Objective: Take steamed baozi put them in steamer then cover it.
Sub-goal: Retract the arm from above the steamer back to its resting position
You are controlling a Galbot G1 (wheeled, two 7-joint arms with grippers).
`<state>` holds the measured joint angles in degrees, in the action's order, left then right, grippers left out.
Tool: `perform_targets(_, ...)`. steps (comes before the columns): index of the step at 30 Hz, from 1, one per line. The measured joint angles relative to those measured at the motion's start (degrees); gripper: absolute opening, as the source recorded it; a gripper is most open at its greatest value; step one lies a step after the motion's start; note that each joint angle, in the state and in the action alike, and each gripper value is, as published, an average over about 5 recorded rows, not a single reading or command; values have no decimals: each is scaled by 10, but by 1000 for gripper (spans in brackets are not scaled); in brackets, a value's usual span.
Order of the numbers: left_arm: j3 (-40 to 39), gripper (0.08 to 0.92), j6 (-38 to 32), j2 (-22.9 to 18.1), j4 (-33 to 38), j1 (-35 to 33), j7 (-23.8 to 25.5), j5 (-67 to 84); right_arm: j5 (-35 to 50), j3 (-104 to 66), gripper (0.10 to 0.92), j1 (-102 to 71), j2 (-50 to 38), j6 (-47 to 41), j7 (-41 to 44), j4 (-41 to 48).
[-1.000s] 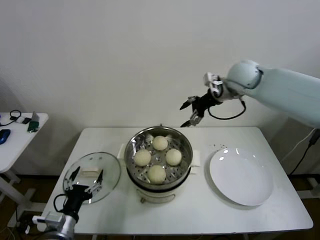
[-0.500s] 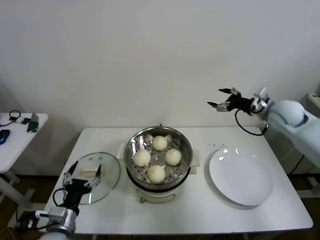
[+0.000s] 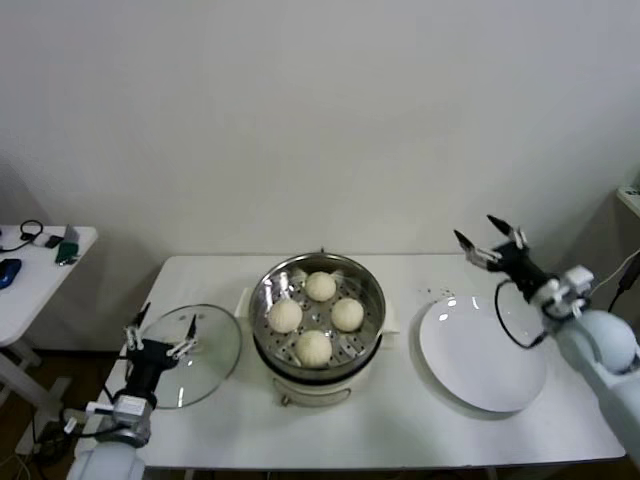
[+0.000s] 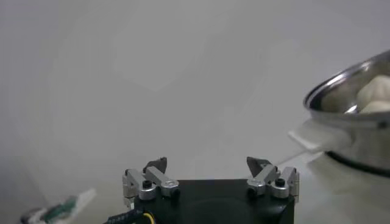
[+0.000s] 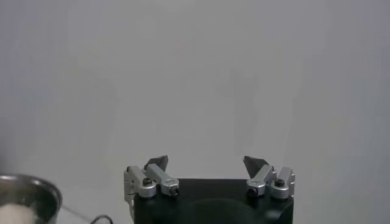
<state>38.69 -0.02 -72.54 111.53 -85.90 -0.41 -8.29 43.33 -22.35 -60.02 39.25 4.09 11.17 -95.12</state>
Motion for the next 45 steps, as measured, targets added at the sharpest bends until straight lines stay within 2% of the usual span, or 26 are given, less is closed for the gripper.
perform_targets(7,4,823,-19,42,-29,7,-53,-127,-43,-102,823,-205,80,41,-16,-33)
perform_targets(14,1,823,-19,64,-52,-10,-96,-289,-77,-150,823,-300,150,69,-31,-47)
perform_targets(28,-23,823,20,50,-110,-22,-123,-515,-125,-178,823,-358,245,89,-55,-64)
perform_targets(45,-46,823,56,34,-191,37,-123,-599,-143,-189,823,-377,285,98,-68,-65)
